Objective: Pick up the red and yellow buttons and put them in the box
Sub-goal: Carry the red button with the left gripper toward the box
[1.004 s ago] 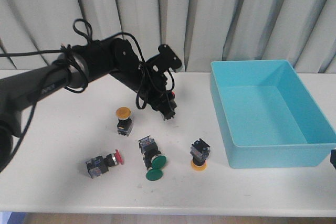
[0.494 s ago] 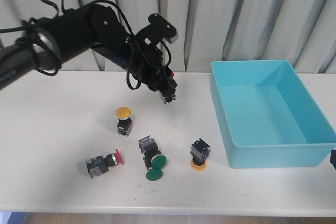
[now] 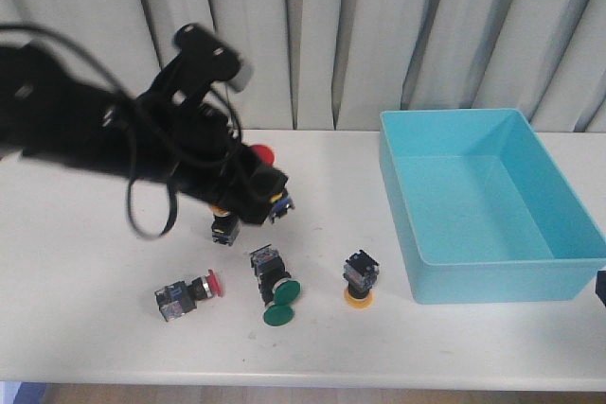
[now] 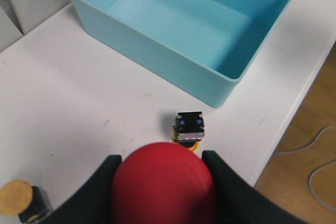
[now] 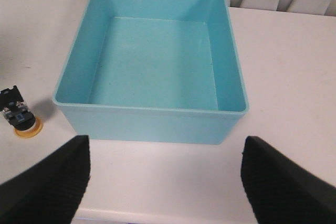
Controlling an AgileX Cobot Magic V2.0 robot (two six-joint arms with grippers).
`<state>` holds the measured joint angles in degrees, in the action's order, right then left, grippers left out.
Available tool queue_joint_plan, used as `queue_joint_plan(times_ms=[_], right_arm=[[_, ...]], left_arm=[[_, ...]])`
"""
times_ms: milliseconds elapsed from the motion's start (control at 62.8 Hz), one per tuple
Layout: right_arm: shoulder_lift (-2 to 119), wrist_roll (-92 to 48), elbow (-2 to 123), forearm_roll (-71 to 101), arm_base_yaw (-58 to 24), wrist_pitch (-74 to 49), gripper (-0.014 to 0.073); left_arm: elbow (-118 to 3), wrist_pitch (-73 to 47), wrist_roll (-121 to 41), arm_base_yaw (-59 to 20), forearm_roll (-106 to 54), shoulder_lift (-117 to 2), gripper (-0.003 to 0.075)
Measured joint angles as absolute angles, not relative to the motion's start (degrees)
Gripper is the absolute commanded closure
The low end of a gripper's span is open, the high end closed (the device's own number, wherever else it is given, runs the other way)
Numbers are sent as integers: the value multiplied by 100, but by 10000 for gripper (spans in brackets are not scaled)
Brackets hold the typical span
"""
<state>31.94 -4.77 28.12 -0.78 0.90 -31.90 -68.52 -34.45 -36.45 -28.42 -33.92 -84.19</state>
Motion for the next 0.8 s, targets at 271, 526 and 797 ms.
queue_joint_plan(times_ms=[271, 526, 797], right_arm=[[3194, -477, 2812, -78, 90, -3195, 11], [3194, -477, 2812, -78, 90, -3195, 11], [3194, -477, 2812, -78, 90, -3195, 11]], left_arm=[[-5209, -2529, -3645, -2842, -4669, -7571, 582], [-5072, -3006, -3893, -2842, -6299, -7578, 582], [-5072, -2906, -4188, -2842, -7109, -7578, 582]])
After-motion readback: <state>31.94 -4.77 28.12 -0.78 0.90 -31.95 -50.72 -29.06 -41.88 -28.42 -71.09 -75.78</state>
